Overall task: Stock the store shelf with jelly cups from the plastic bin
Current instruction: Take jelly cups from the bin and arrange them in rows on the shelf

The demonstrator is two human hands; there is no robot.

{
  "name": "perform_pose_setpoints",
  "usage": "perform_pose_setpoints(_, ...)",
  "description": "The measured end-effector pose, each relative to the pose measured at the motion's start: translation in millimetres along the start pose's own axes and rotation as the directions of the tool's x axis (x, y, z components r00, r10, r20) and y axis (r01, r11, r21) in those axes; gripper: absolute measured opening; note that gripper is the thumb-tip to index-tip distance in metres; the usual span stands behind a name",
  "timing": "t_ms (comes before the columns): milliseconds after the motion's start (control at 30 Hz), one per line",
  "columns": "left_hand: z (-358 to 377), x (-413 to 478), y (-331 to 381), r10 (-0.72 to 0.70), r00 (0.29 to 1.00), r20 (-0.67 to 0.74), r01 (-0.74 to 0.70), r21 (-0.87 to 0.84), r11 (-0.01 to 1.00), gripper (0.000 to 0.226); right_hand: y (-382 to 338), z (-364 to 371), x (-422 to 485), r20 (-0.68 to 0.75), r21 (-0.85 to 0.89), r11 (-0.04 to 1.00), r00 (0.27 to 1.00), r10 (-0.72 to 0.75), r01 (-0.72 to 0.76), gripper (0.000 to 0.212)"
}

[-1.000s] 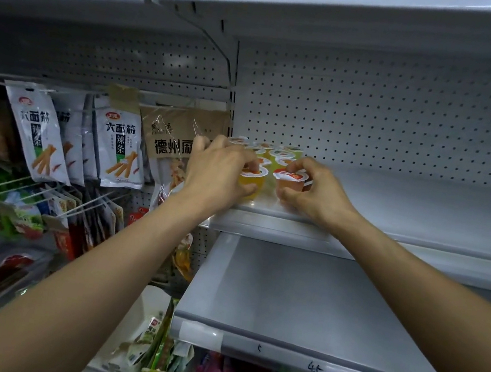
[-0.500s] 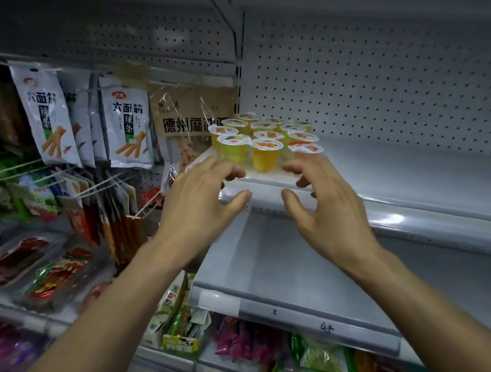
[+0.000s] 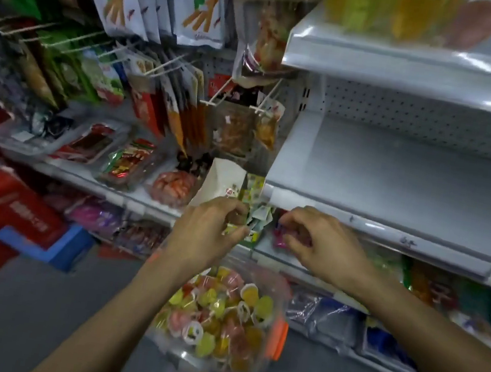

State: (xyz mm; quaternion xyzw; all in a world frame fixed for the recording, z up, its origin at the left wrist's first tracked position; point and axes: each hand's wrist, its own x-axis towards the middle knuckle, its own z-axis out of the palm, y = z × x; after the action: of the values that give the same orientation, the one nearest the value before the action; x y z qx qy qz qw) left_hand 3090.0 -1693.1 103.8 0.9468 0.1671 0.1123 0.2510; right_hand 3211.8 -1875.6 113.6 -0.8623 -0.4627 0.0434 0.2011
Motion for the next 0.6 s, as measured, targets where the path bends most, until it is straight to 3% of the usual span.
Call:
perform_pose_setpoints(167, 61.9, -38.2, -75.2, -0.264, 0.942, 0.207, 0.291, -0.114, 0.95, 0.019, 13.2, 93.1, -0.5, 0.342, 0.126, 0.99, 0.939, 0.01, -0.057, 0.023)
perform_pose_setpoints(233, 85.9, -51.0, -99.3, -0.326, 0.907, 0.267, 0.352, -0.053, 0.935, 0.02, 20.2, 121.9, -1.4, 0.428, 0.127, 0.988, 0.903, 0.028, -0.091, 0.022)
perform_pose_setpoints(467, 195.5, -72.2, -169.0, -0.365, 0.785, 0.5, 0.356, 0.119, 0.927, 0.031, 53.2, 256.0, -5.2, 0.696, 0.045, 0.983, 0.711, 0.095, -0.175, 0.027)
perform_pose_setpoints(600, 253.0, -72.5, -195.9, -0.398, 0.726, 0.561, 0.31, 0.249, 0.917, 0.048, 67.1, 318.9, -7.8, 0.707, -0.032, 0.999, 0.707, 0.02, 0.004, 0.038)
